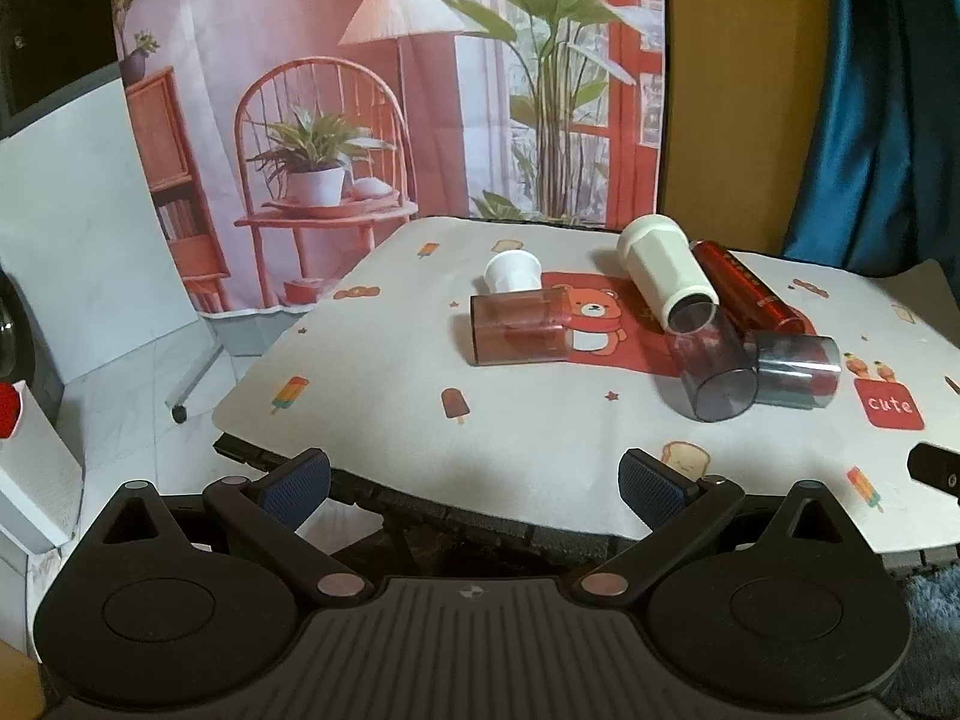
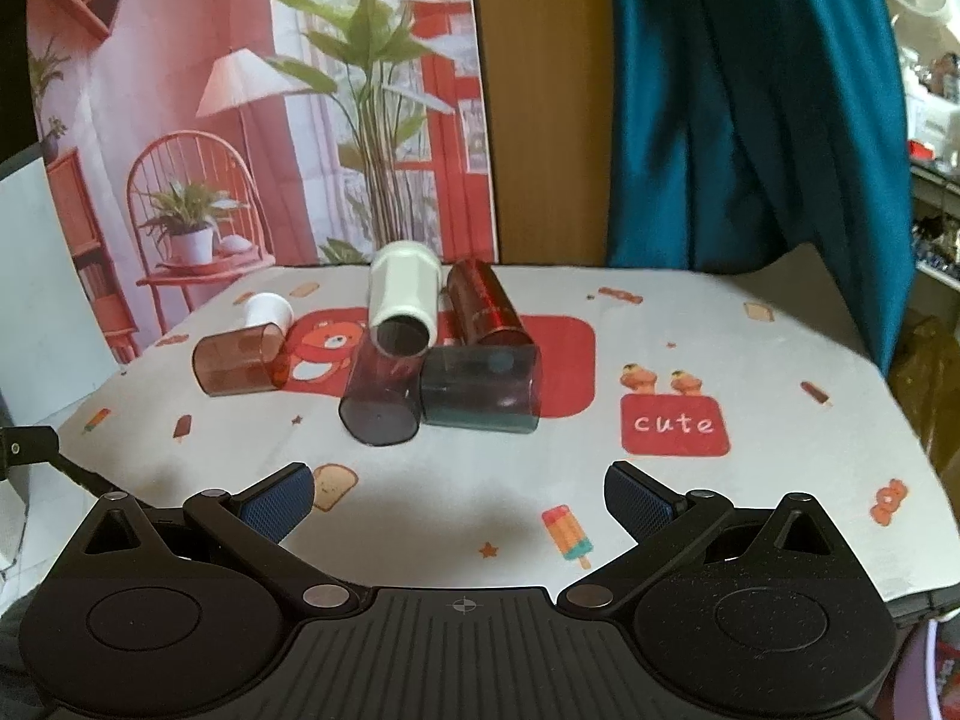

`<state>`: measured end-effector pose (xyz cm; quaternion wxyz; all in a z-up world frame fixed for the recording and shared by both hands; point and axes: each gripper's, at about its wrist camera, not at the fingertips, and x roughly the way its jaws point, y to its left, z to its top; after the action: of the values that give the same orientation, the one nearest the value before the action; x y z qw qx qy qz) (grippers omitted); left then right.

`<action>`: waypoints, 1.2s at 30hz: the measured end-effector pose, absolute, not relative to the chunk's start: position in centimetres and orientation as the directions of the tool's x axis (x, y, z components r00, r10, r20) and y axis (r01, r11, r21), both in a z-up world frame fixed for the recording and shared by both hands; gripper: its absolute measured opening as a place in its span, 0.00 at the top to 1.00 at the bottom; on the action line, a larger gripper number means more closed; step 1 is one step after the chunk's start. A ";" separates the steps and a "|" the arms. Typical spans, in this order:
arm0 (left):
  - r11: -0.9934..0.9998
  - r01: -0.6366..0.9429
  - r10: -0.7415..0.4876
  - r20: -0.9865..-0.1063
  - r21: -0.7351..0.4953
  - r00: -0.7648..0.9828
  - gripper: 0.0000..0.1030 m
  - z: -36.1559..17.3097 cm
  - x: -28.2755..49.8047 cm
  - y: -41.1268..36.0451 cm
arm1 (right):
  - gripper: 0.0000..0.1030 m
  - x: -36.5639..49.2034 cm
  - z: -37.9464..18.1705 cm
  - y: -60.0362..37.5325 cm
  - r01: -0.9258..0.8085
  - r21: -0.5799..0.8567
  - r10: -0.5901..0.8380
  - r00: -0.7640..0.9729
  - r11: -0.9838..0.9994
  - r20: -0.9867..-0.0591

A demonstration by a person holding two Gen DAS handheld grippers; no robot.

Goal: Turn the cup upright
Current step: 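Move the right gripper toward the clear grey cup lying on its side, then grasp the clear grey cup with the right gripper and lift it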

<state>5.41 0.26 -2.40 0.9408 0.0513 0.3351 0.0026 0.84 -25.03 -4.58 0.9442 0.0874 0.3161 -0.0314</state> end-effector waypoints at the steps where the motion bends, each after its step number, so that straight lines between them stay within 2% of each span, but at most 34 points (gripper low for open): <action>1: 0.995 0.027 0.038 -0.632 0.092 0.774 0.00 -2.7 5.6 0.3 | 0.00 1.4 -5.0 -25.0 0.112 0.142 -0.001 0.789 0.983 -0.614; 7: 0.992 -0.004 0.084 -0.639 0.126 0.765 0.00 -4.5 6.9 0.4 | 0.01 4.2 -6.6 -24.6 0.036 0.162 0.074 0.779 0.986 -0.622; 9: 0.990 -0.021 0.104 -0.633 0.137 0.767 0.00 -4.9 7.5 0.7 | 0.05 5.3 -6.9 -24.6 0.015 0.174 0.096 0.786 0.985 -0.611; 11: 0.991 -0.048 0.116 -0.635 0.123 0.764 0.00 -5.1 8.1 1.2 | 0.15 6.8 -7.2 -24.4 -0.003 0.161 0.102 0.786 0.987 -0.610; 13: 0.993 -0.069 0.116 -0.642 0.098 0.758 0.00 -5.3 8.3 1.8 | 0.20 8.4 -7.6 -24.1 -0.018 0.141 0.100 0.791 0.990 -0.603; 18: 0.992 -0.090 0.128 -0.686 0.091 0.716 0.00 -6.9 8.7 2.5 | 0.23 12.5 -8.8 -22.7 -0.023 0.119 0.088 0.815 0.993 -0.572; 26: 0.990 -0.140 0.115 -0.737 0.028 0.666 0.00 -8.4 9.5 4.9 | 0.26 17.2 -11.3 -18.6 -0.012 0.068 0.050 0.802 0.998 -0.596; 27: 0.990 -0.139 0.109 -0.739 0.021 0.665 0.00 -8.5 9.6 4.9 | 0.27 17.5 -11.7 -18.3 -0.007 0.052 0.037 0.796 0.999 -0.604; 31: 0.991 -0.132 0.106 -0.742 0.023 0.662 0.00 -8.9 9.7 5.0 | 0.45 18.0 -12.3 -17.5 0.024 -0.005 -0.022 0.786 1.000 -0.618; 36: 0.990 -0.138 0.097 -0.751 0.007 0.653 0.00 -9.2 10.0 5.3 | 0.46 17.1 -12.1 -18.7 0.013 0.068 0.033 0.769 0.998 -0.638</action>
<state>10.04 5.28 -9.19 0.9088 -0.0254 0.4114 0.0646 17.14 -18.65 -12.06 0.9399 0.0341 0.3396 0.0054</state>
